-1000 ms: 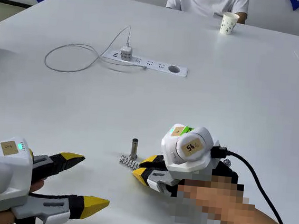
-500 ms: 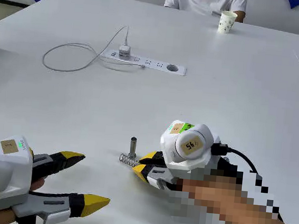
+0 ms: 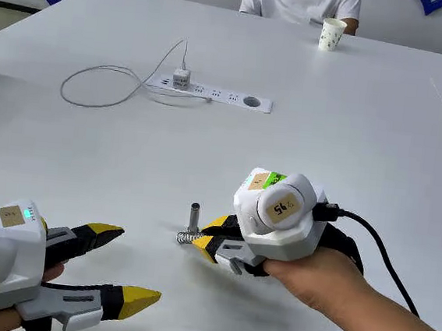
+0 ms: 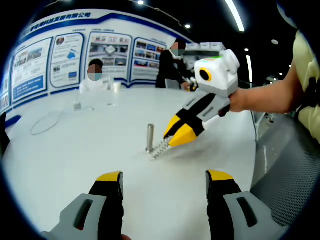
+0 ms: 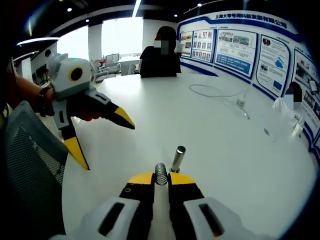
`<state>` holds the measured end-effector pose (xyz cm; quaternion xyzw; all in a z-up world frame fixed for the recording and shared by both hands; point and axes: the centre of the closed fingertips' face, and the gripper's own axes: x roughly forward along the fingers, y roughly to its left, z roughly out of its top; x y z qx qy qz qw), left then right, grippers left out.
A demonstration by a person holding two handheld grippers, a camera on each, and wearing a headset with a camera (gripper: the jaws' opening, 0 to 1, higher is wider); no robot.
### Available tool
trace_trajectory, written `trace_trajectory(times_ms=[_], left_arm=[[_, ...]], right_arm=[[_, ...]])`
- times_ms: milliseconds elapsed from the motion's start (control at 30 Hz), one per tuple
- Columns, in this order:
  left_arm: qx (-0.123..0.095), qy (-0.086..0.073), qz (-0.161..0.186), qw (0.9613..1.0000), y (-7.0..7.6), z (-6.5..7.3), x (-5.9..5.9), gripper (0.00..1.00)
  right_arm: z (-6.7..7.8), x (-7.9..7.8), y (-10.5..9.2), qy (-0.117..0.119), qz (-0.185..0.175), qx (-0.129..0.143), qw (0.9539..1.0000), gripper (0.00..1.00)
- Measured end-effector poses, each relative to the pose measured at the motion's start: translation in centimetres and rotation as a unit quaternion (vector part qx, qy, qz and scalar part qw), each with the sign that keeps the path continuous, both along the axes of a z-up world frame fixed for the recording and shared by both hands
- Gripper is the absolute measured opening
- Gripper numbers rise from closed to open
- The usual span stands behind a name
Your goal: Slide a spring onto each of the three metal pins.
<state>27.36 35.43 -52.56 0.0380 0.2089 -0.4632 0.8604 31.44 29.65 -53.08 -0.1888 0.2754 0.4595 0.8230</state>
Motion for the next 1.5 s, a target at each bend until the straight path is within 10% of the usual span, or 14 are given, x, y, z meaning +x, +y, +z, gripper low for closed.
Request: trace_trajectory(times_ms=[1500], left_arm=[[-0.008,-0.015,-0.001,0.9999,-0.1,1.1,-0.3,0.69]], right_arm=[[4.1,-0.5,-0.8,-0.004,0.005,-0.015,0.9999,0.12]])
